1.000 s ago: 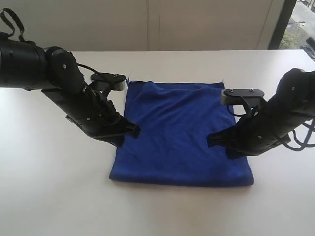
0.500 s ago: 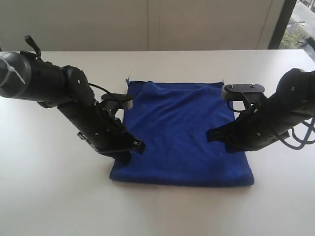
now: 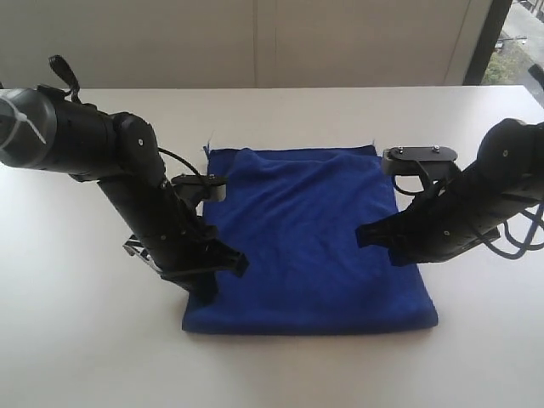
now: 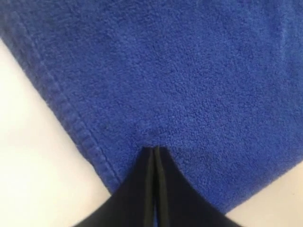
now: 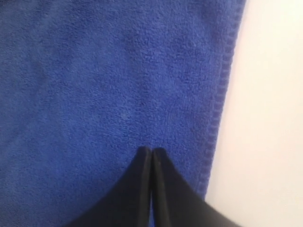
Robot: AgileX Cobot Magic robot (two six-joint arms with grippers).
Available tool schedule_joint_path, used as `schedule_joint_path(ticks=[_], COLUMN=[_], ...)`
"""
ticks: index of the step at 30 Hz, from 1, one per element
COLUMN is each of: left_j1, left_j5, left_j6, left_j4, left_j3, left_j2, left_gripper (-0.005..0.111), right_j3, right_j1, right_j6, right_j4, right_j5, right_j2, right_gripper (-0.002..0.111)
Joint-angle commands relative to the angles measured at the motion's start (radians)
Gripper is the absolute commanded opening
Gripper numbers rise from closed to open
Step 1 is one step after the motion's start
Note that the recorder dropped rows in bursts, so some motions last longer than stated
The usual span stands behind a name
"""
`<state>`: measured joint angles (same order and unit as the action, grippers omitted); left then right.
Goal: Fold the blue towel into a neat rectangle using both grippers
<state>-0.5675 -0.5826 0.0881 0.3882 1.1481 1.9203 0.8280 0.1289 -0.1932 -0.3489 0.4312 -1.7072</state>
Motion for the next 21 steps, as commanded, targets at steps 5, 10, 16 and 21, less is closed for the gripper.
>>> schedule_joint_path(ticks=[5, 10, 16, 21], left_j1=[0.002, 0.035, 0.139, 0.222], left_j5=[0.067, 0.037, 0.013, -0.080], left_j6=[-0.006, -0.003, 0.005, 0.113], left_j4=[-0.063, -0.056, -0.051, 0.038], left_j3=[-0.004, 0.092, 0.225, 0.346], left_j2=[-0.134, -0.150, -0.124, -0.024], left_gripper=[0.000, 0.000, 0.000, 0.000], right_j3=[0.021, 0.098, 0.189, 0.259], right_j1=[0.000, -0.004, -0.077, -0.132], right_j6=[0.021, 0.040, 0.040, 0.040], right_j4=[0.010, 0.010, 0.012, 0.012], right_j5=[0.006, 0.046, 0.058, 0.053], right_j2=[0.058, 0.082, 0.058, -0.003], right_gripper=[0.000, 0.000, 0.000, 0.000])
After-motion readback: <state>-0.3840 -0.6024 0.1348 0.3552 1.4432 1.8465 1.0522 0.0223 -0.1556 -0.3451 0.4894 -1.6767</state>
